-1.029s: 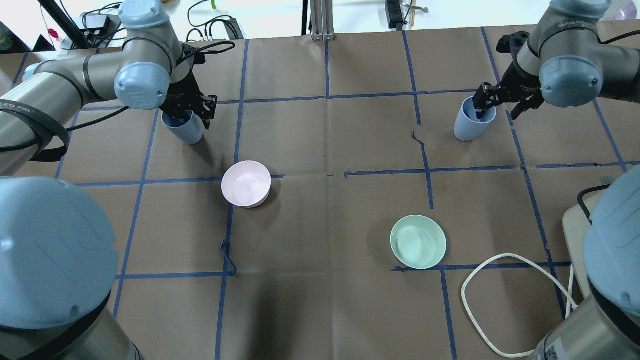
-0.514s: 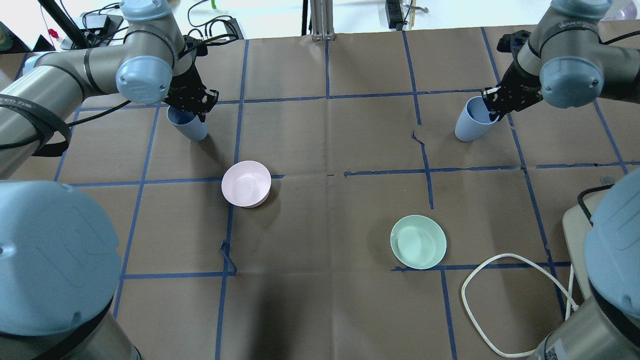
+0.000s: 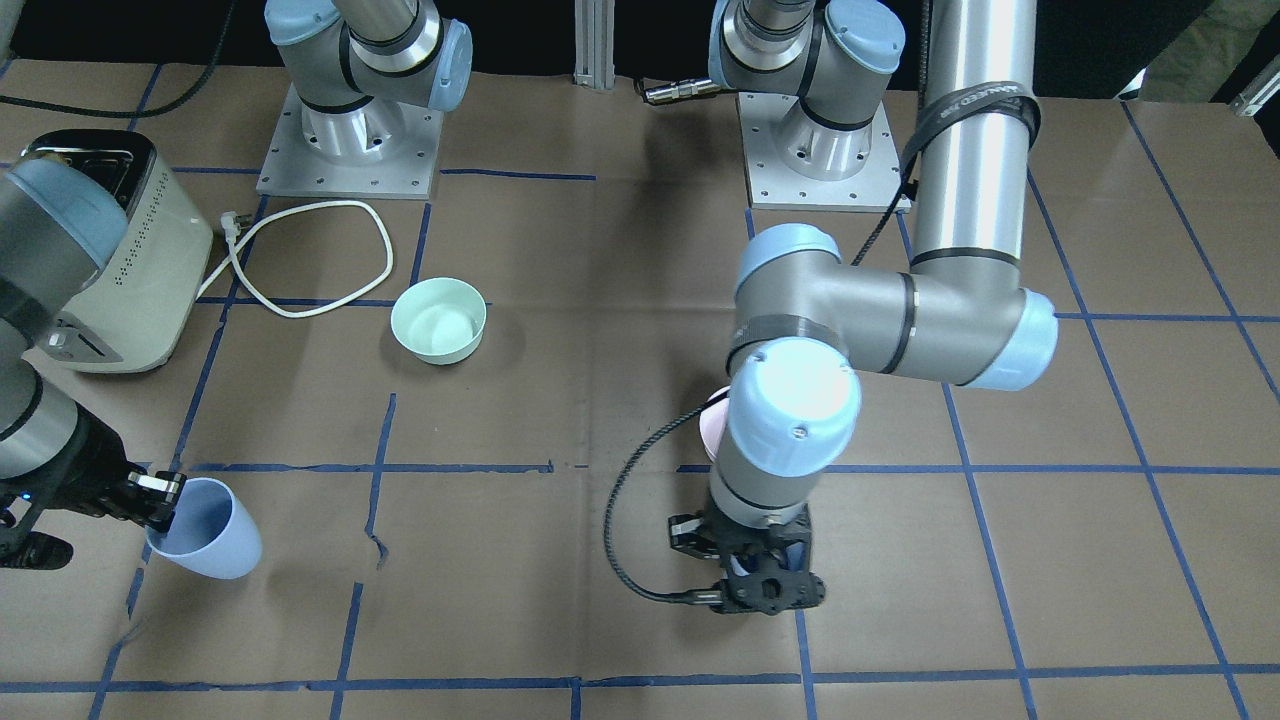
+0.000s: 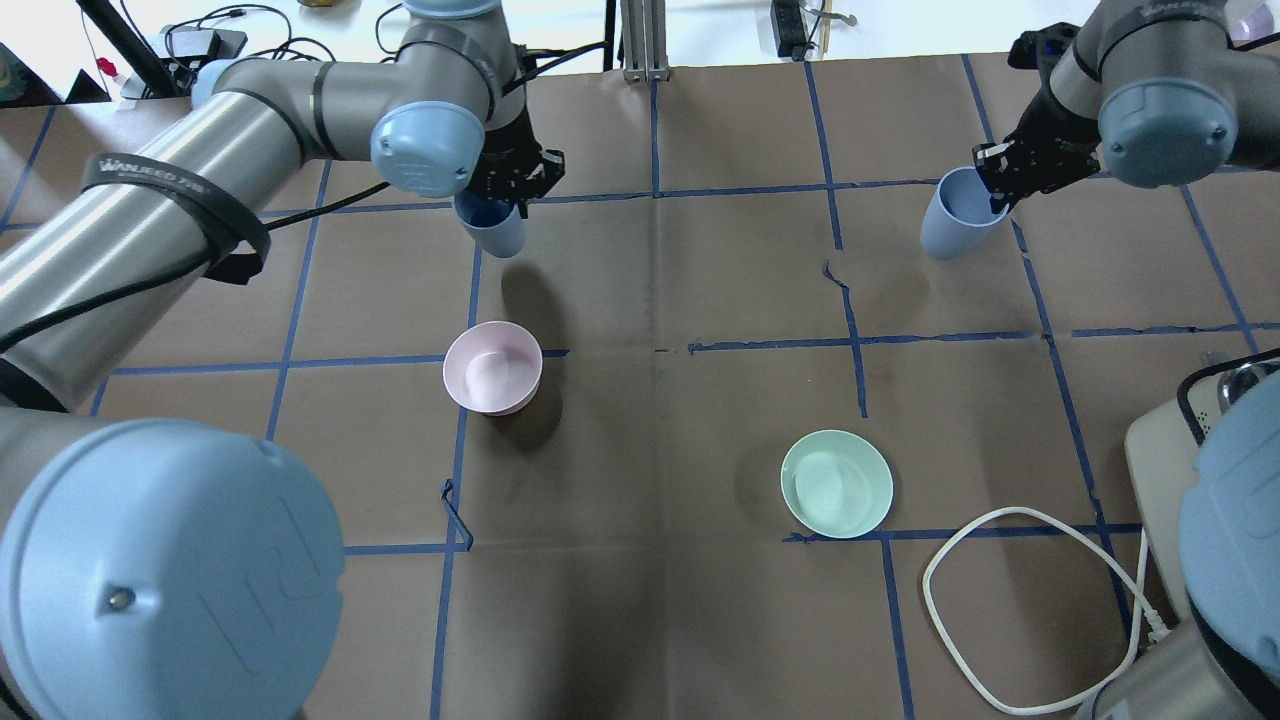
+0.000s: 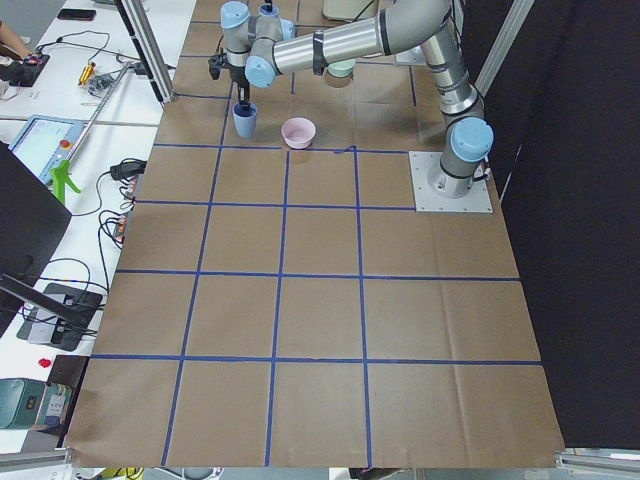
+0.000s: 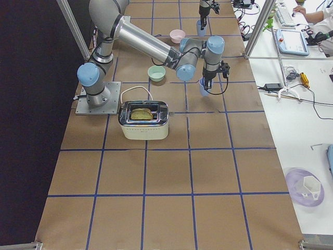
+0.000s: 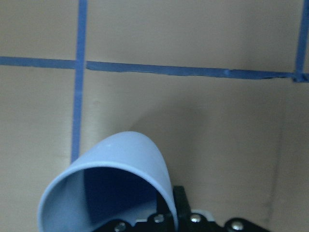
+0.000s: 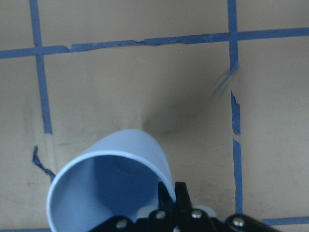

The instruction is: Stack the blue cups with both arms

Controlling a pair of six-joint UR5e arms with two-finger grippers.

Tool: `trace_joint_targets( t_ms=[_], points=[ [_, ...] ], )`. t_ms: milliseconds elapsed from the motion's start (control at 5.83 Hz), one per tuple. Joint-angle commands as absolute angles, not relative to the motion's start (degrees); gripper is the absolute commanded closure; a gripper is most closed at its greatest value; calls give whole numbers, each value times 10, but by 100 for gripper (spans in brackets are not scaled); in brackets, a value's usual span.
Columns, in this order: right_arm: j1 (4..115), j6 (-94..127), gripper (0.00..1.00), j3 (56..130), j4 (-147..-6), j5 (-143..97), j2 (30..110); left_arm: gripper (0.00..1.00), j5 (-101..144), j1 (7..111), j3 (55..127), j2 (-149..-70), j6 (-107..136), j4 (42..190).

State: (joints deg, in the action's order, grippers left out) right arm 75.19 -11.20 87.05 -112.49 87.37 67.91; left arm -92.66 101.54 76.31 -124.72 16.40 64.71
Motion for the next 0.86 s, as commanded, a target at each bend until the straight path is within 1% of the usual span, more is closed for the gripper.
trace_joint_targets(
  t_ms=[0,171,343,514,686],
  points=[
    [758,-106,93,781,-975,880,718,95,-919,1083,751,-1280,261,580],
    [762,-105,93,762,-920,882,747,95,-917,1106,751,-1287,261,570],
    [762,-105,93,763,-919,882,747,94,-914,1122,751,-1286,259,565],
    [762,-105,93,764,-918,882,746,67,-912,1122,751,-1283,253,566],
    [762,-105,93,765,-917,881,745,2,-912,1122,752,-1281,253,569]
  ],
)
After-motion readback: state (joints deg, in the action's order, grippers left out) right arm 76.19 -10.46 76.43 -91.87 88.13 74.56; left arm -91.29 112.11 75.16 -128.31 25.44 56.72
